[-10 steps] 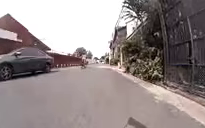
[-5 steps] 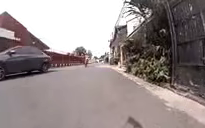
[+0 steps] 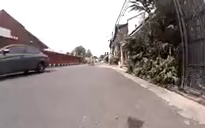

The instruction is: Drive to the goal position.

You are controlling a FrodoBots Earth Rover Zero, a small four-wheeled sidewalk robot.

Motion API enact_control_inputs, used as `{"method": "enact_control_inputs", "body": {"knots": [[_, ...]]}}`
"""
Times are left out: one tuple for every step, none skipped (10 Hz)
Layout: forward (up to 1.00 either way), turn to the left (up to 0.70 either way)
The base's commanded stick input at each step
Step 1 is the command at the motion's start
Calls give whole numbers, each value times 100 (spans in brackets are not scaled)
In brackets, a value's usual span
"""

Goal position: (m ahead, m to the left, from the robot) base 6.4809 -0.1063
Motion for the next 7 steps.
{"method": "enact_control_inputs", "body": {"knots": [[70, 0], [70, 0], [70, 0], [70, 0], [70, 0], [70, 0], [70, 0]]}}
